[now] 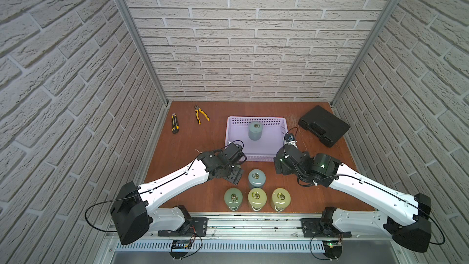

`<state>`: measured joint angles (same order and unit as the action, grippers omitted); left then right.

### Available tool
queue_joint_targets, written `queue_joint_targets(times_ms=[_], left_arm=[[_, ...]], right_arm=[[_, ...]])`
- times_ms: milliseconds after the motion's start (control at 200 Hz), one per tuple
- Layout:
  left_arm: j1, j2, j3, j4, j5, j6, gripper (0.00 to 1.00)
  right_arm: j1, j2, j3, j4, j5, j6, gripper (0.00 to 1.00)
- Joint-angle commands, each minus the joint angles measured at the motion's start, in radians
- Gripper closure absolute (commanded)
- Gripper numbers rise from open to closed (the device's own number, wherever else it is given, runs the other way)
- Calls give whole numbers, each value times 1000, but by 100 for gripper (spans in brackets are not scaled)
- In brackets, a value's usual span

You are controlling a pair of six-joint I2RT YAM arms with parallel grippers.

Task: Take the tea canister out of the basket
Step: Place the tea canister at the center of the board.

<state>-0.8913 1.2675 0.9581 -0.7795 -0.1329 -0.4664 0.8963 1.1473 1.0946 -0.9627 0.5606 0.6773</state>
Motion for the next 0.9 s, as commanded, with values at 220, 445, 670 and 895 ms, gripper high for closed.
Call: queue_joint_targets(times_ms=[220,445,670,895], left_arm=[[-8,31,-21,115,-3,-5,54],[-9,52,-41,142,8,-6,54],[-9,70,-60,167,21,-8,54],[-12,83,-78,183,28,-11,54]], right_arm=[[-7,-21,17,-4,22,15,0],[-7,-17,22,-4,21,13,0],[-8,-15,24,-4,21,12,0],[-11,-12,27,-5,22,11,0]])
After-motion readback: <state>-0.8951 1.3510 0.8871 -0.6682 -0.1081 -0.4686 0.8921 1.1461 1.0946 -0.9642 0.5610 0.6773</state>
